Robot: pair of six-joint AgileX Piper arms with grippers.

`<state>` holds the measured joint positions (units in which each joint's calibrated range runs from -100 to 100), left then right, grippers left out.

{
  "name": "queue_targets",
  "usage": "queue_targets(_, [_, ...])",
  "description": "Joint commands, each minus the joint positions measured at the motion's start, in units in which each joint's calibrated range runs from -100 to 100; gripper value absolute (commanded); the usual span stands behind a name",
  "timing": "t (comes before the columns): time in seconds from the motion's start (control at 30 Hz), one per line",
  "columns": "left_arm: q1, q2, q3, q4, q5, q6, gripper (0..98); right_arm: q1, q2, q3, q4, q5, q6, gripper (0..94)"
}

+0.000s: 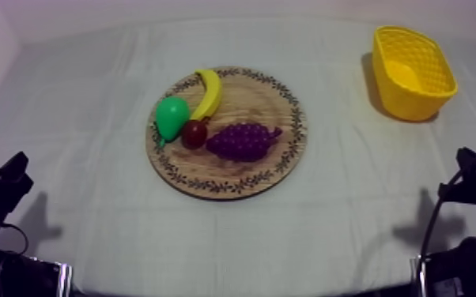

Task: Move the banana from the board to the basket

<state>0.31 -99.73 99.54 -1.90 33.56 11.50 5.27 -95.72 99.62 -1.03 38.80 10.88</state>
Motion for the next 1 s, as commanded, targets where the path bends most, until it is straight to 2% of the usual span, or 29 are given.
queue_targets(0.0, [0.0, 0.0, 0.0, -0.02, 0.0, 0.0, 0.1, 0.0, 0.0, 0.0, 0.0, 0.0, 0.0, 0.4])
queue_targets(0.83, [0.0, 0.0, 0.0, -0.02, 0.0, 0.0, 0.1, 0.0, 0.0, 0.0, 0.0, 0.0, 0.0, 0.4])
queue_targets(0.97, [0.0, 0.0, 0.0, -0.02, 0.0, 0.0, 0.1, 0.0, 0.0, 0.0, 0.0, 0.0, -1.7, 0.4])
